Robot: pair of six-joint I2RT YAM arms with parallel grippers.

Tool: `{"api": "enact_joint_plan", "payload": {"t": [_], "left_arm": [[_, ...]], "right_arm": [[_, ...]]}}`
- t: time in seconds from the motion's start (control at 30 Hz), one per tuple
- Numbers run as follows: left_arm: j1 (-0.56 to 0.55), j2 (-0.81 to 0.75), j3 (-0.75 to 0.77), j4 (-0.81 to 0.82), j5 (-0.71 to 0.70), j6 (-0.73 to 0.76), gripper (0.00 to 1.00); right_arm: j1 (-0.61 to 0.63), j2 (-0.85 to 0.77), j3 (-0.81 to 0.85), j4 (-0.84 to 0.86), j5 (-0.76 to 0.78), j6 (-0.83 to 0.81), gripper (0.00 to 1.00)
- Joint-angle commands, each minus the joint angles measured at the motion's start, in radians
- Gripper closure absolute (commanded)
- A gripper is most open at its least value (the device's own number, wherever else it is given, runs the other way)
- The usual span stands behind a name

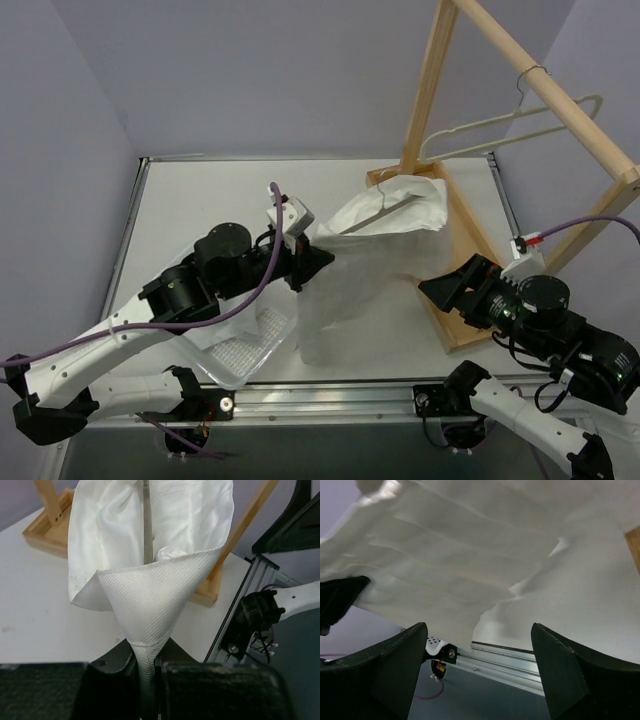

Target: Remove the skirt from the hanger

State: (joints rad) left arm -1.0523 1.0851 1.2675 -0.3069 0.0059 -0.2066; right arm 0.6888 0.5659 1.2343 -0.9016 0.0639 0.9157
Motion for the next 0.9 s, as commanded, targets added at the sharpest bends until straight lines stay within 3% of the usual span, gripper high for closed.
{"api": "enact_joint_plan", "payload": {"t": [0.0,0.23,0.4,0.53,0.87], "left_arm": [[0.034,-0.111,-0.059,-0.072,-0.079,-0.034,0.98],[0.049,-0.205,-0.111,-0.192,-0.054,-0.073,0.98],[0.049,-0.186,-0.08,-0.219,-0.024,-0.076,0.98],[0.049,-0.183,-0.079,-0.228,0.025,-0.083,0.98],[0.048,-0.14,-0.028,-0.225,0.131,-0.112,0.98]], "right_arm": [[0.005,0.058,0.01,0.159,-0.027,-0.083,0.2],[0.005,0.173,0.046,0.403,-0.128,-0.115,0.39],[0.006,0.331,0.14,0.437,-0.157,-0.147,0.5],[0.008,0.336,0.145,0.503,-0.134,-0.161,0.6],[0.009,0.397,0.107,0.495,-0.142,-0.195,0.66]]}}
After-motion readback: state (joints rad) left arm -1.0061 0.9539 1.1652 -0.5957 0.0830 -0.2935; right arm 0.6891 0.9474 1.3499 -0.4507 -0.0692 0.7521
